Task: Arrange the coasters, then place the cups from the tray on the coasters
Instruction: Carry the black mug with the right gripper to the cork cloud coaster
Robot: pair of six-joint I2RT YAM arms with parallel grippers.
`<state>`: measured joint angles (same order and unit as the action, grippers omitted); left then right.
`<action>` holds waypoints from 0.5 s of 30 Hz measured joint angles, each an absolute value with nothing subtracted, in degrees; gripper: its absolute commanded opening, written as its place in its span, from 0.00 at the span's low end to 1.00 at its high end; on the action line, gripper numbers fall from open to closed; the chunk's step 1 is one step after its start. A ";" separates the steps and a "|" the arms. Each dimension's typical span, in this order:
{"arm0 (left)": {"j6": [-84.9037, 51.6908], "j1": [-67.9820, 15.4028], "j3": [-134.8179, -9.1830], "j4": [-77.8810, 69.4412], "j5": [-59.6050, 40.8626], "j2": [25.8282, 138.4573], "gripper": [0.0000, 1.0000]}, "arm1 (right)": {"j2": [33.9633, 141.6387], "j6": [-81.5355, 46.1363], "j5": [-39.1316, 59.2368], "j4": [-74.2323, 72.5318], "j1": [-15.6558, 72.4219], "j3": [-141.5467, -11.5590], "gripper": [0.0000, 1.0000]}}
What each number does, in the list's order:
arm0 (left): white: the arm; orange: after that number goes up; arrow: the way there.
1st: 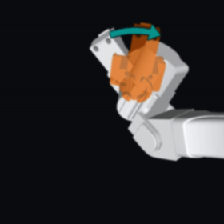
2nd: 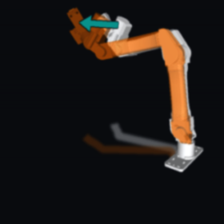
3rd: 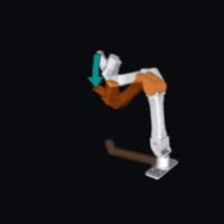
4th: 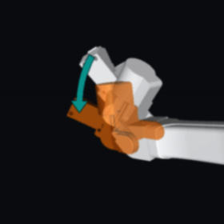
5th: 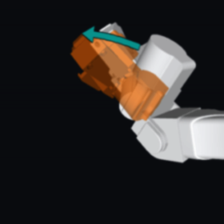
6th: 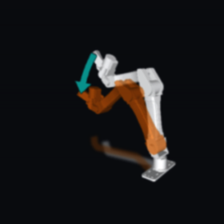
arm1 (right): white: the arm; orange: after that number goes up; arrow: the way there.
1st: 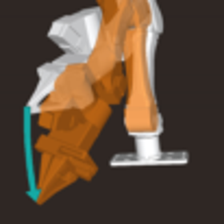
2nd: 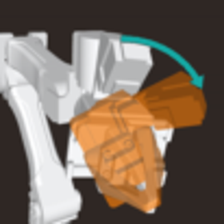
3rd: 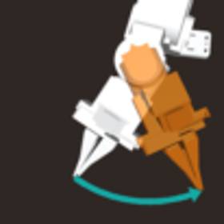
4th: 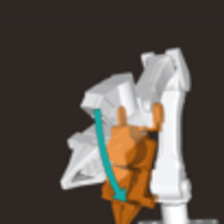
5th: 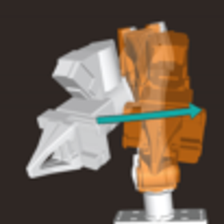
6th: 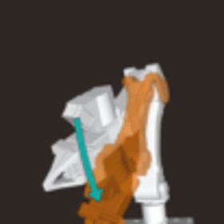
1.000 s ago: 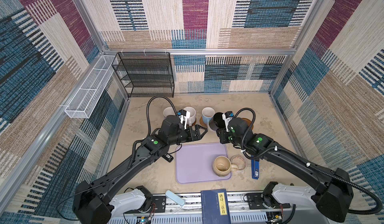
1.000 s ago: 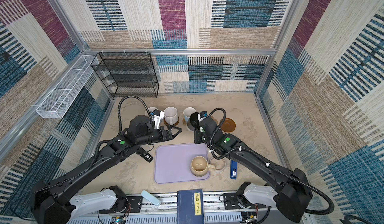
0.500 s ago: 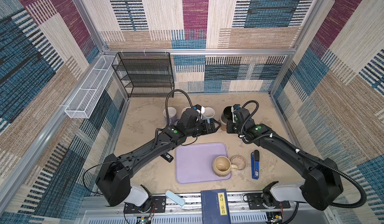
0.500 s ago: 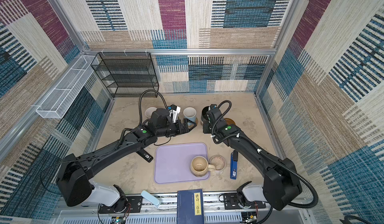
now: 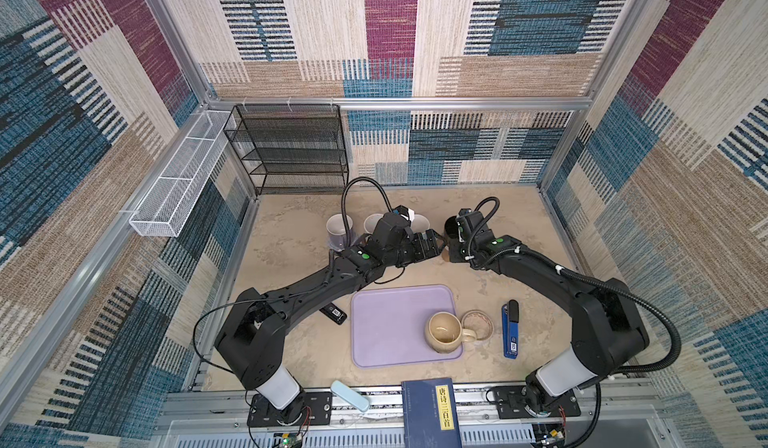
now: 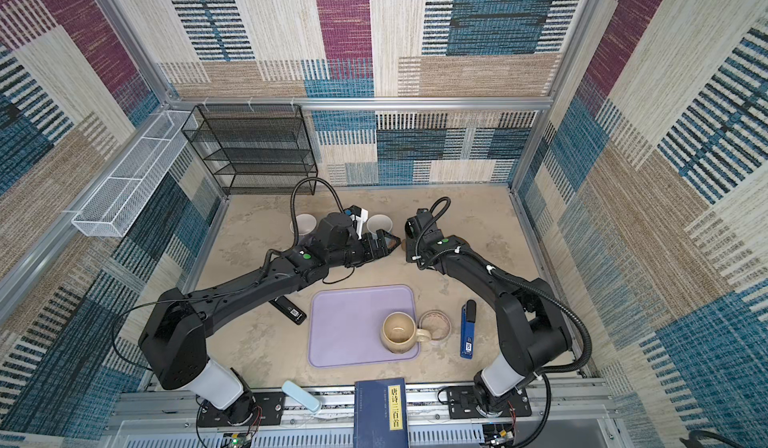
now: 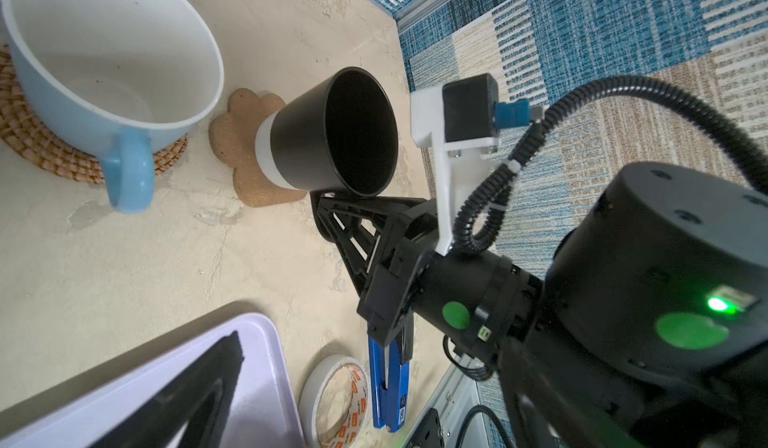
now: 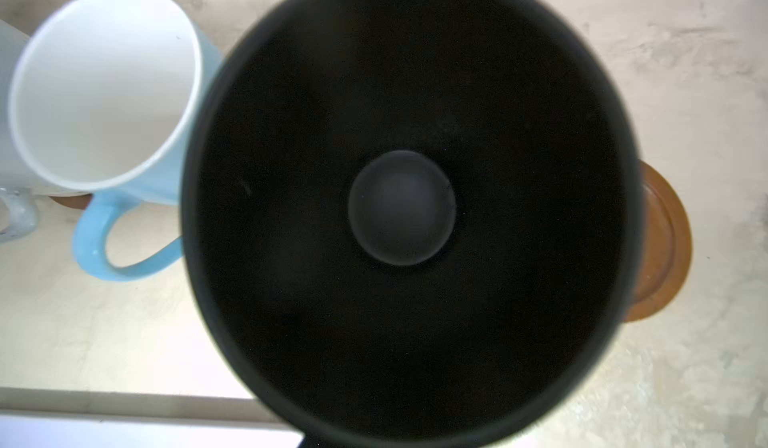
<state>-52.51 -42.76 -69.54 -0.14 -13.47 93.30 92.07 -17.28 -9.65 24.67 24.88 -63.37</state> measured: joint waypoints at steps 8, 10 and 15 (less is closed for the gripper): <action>-52.51 -42.59 -70.61 -0.05 -12.38 94.94 0.99 | 95.02 -16.88 -10.61 24.60 24.73 -64.23 0.00; -52.49 -42.65 -70.91 0.19 -12.38 95.13 0.99 | 95.53 -16.82 -10.68 24.23 24.73 -64.25 0.00; -52.29 -42.68 -70.98 0.36 -12.38 95.44 0.99 | 97.21 -16.69 -10.72 23.86 24.69 -65.10 0.00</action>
